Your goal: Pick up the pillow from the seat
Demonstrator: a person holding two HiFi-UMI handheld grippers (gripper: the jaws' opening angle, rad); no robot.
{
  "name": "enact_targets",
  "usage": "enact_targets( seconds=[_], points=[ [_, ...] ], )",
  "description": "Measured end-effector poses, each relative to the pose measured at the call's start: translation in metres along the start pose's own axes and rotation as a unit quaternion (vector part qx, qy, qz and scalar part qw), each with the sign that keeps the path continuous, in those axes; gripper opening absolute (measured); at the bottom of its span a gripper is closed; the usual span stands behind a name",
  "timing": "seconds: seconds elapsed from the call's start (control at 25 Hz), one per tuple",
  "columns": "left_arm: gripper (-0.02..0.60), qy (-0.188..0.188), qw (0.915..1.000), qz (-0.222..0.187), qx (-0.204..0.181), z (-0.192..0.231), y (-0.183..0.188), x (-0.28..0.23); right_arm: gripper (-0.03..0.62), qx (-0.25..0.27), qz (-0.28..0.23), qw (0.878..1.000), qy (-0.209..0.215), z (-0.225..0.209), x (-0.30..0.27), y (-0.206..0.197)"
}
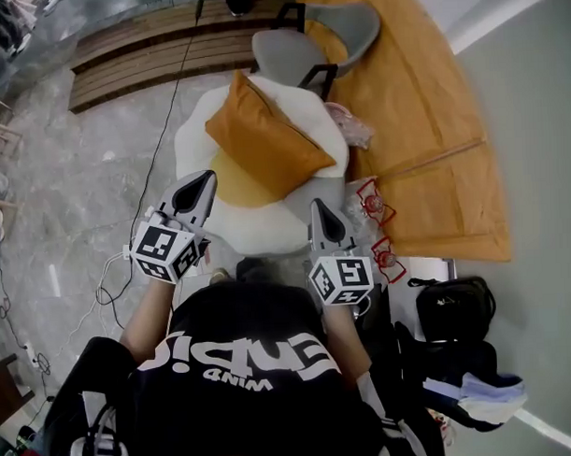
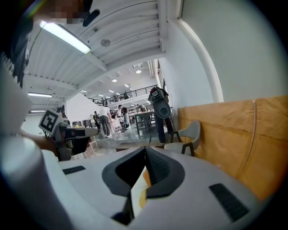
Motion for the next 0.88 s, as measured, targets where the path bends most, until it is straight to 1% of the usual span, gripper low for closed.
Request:
enact_targets(
  seconds=[0.12,0.24,0.44,0.56,0.64,0.76,0.88],
  points=[
    [0.008,-0.001,1.0000,0.002,0.001,-0.010,0.009,-0.030,0.021,-0.004,-0.003,1.000,-0.006,-0.032,-0.007,0.006],
    [0.008,0.013,0.9999,0.005,-0.008,-0.012,0.015,-0.049,0.021,-0.005,-0.006,1.000,-0.002,-0.054,-0.019,0.014],
    [0.008,0.042,0.9987,0.021,-0.018,0.003,0.022,-0.064,0.021,-0.001,-0.015,1.000,0.008,-0.060,-0.041,0.029],
    [0.008,0.056,0.9977,0.023,-0.029,0.016,0.031,-0.069,0.021,0.000,-0.021,1.000,0.004,-0.061,-0.051,0.038],
    [0.008,0.047,0.9985,0.010,-0.026,0.022,0.037,-0.075,0.021,-0.002,-0.024,1.000,-0.004,-0.064,-0.058,0.041],
    [0.008,0.021,0.9996,-0.008,-0.017,0.031,0.043,-0.087,0.021,-0.011,-0.024,0.999,-0.020,-0.068,-0.067,0.041],
    [0.008,0.011,0.9999,-0.007,-0.009,0.044,0.043,-0.101,0.021,-0.015,-0.023,0.999,-0.031,-0.069,-0.078,0.041]
  ],
)
Point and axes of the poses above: the fingertips, and each gripper's own axes: x backward along the fingers, z to its left, y out of its top, the point moved 5 cm from there along x, backward along the fingers, and after that the axes turned 1 degree about y, right-handed, at the moved point
